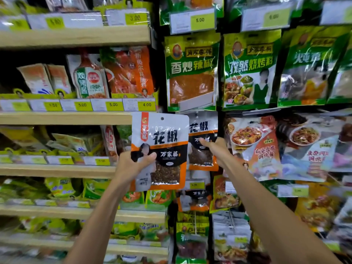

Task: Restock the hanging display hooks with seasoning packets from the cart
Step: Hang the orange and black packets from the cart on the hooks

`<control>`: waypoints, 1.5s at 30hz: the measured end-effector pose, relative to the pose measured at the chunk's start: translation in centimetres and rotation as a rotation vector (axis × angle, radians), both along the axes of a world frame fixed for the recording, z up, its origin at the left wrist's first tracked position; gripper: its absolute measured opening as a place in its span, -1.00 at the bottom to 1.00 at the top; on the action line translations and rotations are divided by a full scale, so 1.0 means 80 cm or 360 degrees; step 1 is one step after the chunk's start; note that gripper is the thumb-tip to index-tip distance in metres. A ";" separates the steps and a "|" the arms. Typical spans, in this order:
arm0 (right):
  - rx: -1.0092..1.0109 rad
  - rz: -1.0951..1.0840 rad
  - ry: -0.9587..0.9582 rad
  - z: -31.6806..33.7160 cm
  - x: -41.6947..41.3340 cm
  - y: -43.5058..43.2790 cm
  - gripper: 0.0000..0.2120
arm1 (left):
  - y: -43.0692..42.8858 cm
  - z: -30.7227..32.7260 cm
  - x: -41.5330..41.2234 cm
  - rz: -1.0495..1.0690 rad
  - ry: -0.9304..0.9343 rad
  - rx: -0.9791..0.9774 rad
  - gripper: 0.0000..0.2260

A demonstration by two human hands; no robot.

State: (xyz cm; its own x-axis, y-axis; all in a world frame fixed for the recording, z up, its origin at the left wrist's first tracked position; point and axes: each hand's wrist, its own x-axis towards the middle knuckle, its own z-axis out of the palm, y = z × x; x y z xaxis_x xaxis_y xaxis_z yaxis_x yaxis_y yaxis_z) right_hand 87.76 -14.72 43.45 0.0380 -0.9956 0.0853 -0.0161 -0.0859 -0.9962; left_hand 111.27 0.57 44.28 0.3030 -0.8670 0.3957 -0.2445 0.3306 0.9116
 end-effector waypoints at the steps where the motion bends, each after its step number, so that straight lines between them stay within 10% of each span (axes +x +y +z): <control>1: 0.0005 -0.0008 0.0013 0.002 0.001 -0.006 -0.33 | 0.000 0.000 -0.002 -0.0021 -0.0006 0.0008 -0.65; 10: -0.0270 -0.0328 0.0528 -0.037 -0.011 0.034 -0.53 | -0.006 -0.015 -0.025 -0.0192 -0.0012 0.0148 -0.77; 16: -0.0250 0.0039 -0.0248 -0.051 -0.012 0.103 -0.53 | -0.023 -0.027 -0.062 -0.0295 0.0029 0.0205 -0.61; 21: -0.0235 0.0145 -0.0310 -0.037 -0.012 0.104 -0.69 | -0.034 -0.021 -0.097 -0.0424 0.0011 0.0077 -0.94; 30: -0.0293 -0.0015 -0.0242 -0.026 -0.036 0.080 -0.78 | -0.061 0.045 -0.030 0.1282 -0.1311 -0.1033 -0.80; 36: -0.0289 -0.0033 -0.0133 -0.012 -0.027 0.057 -0.85 | -0.099 0.047 0.013 0.1203 -0.1813 -0.0961 -0.73; 45: -0.0237 -0.0107 -0.0153 -0.006 -0.013 0.042 -0.92 | -0.111 0.041 0.022 0.1172 -0.1824 -0.1040 -0.74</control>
